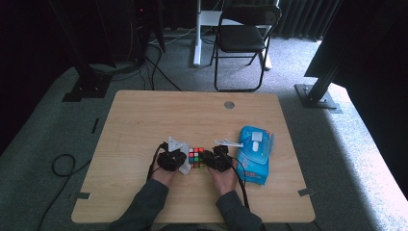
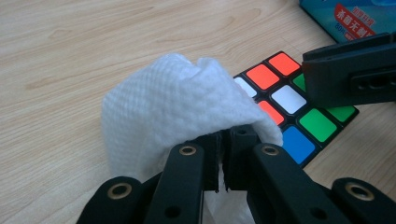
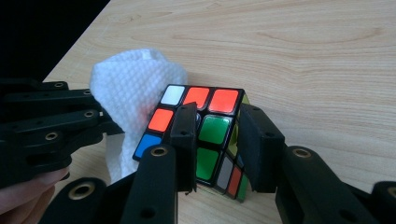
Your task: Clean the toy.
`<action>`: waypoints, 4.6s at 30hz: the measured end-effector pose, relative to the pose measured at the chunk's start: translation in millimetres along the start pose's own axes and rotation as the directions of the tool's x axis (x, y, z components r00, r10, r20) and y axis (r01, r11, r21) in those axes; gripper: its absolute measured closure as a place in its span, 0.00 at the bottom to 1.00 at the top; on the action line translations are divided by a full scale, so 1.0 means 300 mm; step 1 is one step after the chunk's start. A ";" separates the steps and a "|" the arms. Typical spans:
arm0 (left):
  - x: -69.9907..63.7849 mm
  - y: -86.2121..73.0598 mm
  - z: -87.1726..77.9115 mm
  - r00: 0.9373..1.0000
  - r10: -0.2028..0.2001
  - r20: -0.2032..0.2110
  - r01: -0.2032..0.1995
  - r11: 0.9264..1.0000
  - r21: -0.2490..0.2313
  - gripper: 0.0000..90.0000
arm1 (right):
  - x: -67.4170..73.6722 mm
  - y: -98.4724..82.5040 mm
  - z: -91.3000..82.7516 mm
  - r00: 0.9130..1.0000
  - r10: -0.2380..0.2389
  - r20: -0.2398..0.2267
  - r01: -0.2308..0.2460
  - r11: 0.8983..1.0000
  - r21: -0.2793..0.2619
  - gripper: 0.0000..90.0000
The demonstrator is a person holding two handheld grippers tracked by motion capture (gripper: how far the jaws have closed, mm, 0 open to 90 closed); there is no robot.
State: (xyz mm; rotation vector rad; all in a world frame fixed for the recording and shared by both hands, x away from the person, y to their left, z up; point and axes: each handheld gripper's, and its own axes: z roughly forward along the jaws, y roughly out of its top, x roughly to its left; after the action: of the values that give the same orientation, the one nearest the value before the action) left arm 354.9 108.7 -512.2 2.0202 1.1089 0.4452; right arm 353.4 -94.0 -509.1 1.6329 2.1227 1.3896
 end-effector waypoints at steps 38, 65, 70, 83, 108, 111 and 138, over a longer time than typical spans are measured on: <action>0.019 -0.004 0.020 0.999 0.019 0.027 -0.020 0.999 0.041 0.96 | -0.002 -0.004 0.001 1.000 0.004 -0.004 -0.004 1.000 -0.007 0.75; 0.012 -0.051 0.044 1.000 0.016 0.023 -0.018 0.998 0.065 0.96 | -0.004 -0.007 0.001 1.000 0.009 -0.010 -0.009 1.000 -0.012 0.75; 0.011 -0.062 0.060 0.999 0.035 0.023 -0.037 0.996 0.081 0.95 | -0.004 -0.007 0.001 1.000 0.010 -0.011 -0.010 1.000 -0.011 0.75; 0.016 -0.043 0.038 0.998 0.041 0.041 -0.044 0.996 0.081 0.94 | -0.006 -0.006 0.001 1.000 0.010 -0.014 -0.010 1.000 -0.009 0.75; -0.012 -0.053 -0.012 0.995 0.087 0.056 -0.092 0.992 0.084 0.94 | -0.008 -0.009 0.001 1.000 0.014 -0.017 -0.014 1.000 -0.016 0.75; -0.011 -0.067 0.009 0.996 0.075 0.053 -0.080 0.992 0.095 0.94 | -0.007 -0.009 0.001 1.000 0.015 -0.016 -0.015 1.000 -0.016 0.75; 0.050 -0.100 -0.002 0.999 0.030 0.009 -0.031 0.994 0.101 0.93 | -0.015 -0.002 0.002 1.000 0.028 -0.013 -0.028 1.000 0.002 0.67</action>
State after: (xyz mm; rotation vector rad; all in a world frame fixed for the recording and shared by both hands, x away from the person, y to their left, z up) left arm 346.1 131.0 -535.8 2.1277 1.1171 0.4045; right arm 355.3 -97.4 -511.8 1.6652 2.1163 1.4104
